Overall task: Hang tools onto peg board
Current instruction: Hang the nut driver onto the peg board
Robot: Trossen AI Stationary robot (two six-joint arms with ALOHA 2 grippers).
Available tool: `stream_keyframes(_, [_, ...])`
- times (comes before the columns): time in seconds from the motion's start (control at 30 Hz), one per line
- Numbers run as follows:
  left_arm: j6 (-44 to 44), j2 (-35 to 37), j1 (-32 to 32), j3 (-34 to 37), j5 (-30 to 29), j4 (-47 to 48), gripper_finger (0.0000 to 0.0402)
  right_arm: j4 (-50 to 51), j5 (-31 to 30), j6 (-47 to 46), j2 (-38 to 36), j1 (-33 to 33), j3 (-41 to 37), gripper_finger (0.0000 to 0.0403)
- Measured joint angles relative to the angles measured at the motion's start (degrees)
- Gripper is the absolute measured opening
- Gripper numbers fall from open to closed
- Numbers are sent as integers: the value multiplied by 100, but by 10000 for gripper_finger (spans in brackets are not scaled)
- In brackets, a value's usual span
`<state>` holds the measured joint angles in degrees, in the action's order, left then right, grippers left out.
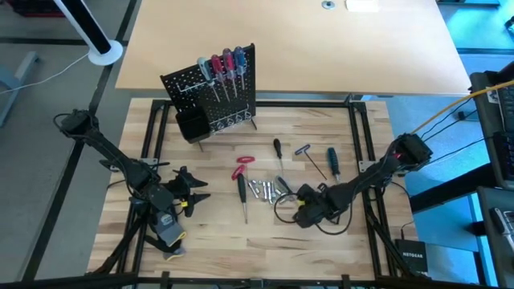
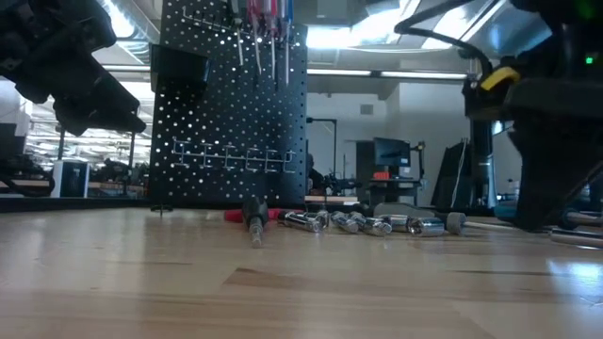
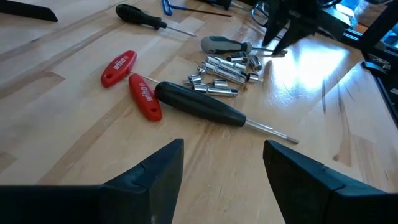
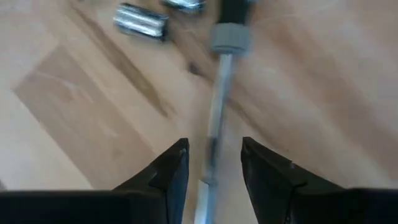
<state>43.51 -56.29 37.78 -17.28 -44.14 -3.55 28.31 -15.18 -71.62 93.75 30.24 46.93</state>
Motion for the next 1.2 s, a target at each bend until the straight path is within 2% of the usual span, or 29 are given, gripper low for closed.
stream_keyframes(0.37, [-2,-2,0,0,-2,9,210,-166,27,142,-43,-26,-104,134])
stream_keyframes(0.87, [0,0,0,0,-2,22,210,-40,-73,273,254,-169,-71,14])
stream_keyframes(1.2, [109,0,0,0,-2,52,210,800,-313,428,270,-183,371,20])
